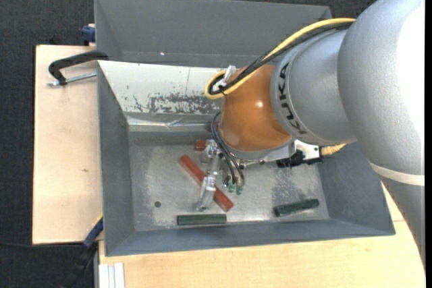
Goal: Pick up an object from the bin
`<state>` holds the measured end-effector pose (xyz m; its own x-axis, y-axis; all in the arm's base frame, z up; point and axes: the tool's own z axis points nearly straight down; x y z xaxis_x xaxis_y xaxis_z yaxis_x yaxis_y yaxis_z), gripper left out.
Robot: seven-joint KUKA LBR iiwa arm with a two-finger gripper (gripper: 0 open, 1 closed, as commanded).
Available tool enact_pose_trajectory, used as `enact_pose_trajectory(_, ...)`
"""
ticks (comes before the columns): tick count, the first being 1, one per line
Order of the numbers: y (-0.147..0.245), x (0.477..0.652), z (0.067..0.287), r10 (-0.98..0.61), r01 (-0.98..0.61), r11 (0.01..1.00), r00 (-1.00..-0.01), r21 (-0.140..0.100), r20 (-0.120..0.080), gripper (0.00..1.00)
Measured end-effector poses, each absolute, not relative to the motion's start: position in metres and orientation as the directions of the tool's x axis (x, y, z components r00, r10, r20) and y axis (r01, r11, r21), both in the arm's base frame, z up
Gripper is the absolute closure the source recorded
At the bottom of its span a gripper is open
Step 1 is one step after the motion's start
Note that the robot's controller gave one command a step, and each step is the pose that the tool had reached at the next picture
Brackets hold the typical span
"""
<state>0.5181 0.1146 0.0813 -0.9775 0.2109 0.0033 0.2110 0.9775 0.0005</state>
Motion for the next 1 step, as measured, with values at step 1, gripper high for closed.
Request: enact_pose_trajectory(1,0.1054,0.5261,0.0774,0.369,0.369,0.929,-0.929,0.002,-0.001,0.00)
